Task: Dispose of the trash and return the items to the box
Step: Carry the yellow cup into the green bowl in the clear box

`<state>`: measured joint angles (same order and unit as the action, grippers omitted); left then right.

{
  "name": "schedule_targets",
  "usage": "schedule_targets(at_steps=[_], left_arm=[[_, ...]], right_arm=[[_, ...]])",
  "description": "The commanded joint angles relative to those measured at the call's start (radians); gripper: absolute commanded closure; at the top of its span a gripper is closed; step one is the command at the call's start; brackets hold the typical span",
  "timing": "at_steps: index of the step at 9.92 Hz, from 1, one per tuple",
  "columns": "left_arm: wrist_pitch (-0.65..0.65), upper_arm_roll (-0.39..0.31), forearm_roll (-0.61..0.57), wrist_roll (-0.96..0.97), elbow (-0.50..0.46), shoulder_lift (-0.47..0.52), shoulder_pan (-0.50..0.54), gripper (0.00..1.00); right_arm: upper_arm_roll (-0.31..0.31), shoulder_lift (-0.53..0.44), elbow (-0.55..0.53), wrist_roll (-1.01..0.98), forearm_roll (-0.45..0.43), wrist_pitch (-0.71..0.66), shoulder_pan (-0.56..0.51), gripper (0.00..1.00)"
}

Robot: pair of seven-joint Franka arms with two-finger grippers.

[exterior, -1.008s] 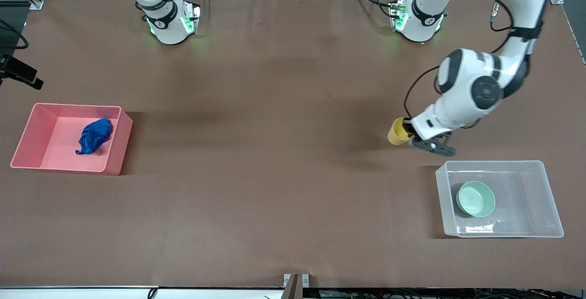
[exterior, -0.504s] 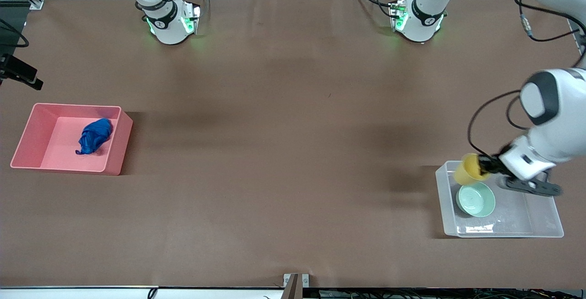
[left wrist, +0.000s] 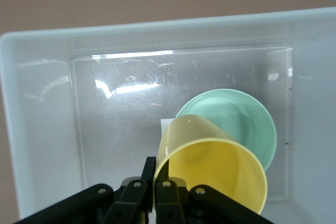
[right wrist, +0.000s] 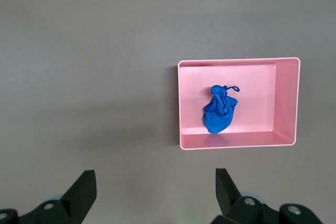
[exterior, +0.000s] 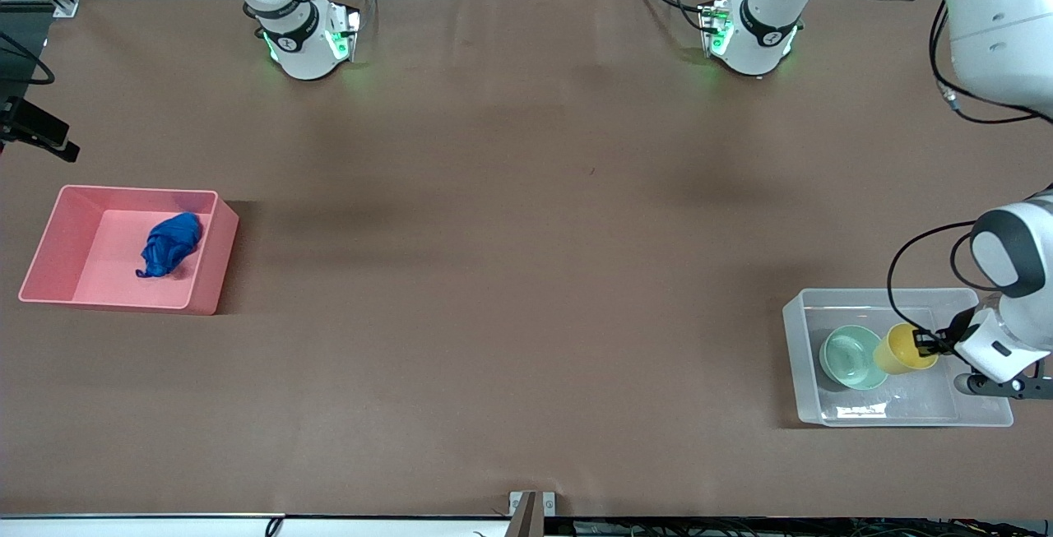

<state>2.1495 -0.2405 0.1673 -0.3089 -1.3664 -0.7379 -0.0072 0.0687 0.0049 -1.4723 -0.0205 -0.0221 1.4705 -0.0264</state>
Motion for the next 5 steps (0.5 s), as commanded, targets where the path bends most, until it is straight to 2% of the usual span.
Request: schedule_targets(at_steps=[1,4,5], left_arm=[[0.003,-0.008,0.091,-0.015,0.017,-0.051,0.0,1.0],[0.003,-0.006,0.117,-0.007,0.003,-0.06,-0.01,0.97],[0.003,-0.006,0.117,-0.006,-0.017,-0.055,-0.01,0.88]], right_arm=[[0.005,-0.006,0.003,-0.009,0.005,0.001,0.005,0.0],[0.005,-0.006,0.003,-0.009,0.005,-0.001,0.0,0.0],[0.005,-0.006,0.003,-0.009,0.005,-0.001,-0.001,0.0]])
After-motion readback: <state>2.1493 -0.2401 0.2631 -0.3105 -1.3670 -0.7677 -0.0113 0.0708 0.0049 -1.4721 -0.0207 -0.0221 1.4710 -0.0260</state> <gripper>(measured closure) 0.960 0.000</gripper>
